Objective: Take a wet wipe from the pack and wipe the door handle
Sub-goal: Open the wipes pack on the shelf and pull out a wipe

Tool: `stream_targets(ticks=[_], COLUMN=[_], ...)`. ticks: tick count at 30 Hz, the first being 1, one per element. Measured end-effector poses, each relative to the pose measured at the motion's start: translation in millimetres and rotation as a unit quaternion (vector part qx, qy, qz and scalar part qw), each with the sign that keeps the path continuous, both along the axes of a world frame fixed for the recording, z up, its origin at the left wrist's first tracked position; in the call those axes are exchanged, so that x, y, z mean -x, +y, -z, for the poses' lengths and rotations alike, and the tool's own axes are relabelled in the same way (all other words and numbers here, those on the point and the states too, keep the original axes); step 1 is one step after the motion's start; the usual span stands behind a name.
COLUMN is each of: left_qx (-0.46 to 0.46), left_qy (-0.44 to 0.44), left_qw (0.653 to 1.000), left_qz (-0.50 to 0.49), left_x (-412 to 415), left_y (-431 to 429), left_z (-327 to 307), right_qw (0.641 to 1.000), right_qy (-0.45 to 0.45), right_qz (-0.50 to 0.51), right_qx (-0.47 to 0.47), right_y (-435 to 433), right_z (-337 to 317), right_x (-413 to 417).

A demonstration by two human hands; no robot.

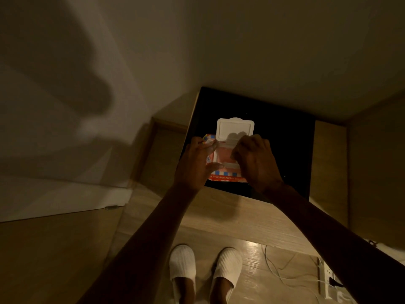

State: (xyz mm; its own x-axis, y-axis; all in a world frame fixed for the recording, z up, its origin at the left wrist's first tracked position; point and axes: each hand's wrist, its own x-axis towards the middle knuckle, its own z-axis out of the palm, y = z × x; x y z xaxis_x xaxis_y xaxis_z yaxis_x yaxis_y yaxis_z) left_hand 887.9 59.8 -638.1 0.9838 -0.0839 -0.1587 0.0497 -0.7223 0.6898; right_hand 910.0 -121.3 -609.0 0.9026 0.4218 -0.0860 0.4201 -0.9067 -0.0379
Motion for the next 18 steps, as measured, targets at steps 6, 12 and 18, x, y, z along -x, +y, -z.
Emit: stream_targets(ticks=[6, 12, 18], left_qx=[0.015, 0.014, 0.001], left_qy=[0.005, 0.002, -0.001], left_qw=[1.0, 1.0, 1.0], left_qz=[-0.015, -0.015, -0.011], left_x=[-2.6, -1.6, 0.0], left_y=[-0.7, -0.5, -0.4], left_z=[-3.0, -1.8, -4.6], right_qw=[0.993, 0.995, 0.999], right_qy=[0.008, 0.038, 0.017], right_qz=[0.098, 0.053, 0.02], right_qx=[-0.061, -0.07, -0.03], right_y=[-7.7, -4.8, -0.8], right_z=[-5.3, -9.0, -6.3], right_x=[-13.9, -4.2, -4.4])
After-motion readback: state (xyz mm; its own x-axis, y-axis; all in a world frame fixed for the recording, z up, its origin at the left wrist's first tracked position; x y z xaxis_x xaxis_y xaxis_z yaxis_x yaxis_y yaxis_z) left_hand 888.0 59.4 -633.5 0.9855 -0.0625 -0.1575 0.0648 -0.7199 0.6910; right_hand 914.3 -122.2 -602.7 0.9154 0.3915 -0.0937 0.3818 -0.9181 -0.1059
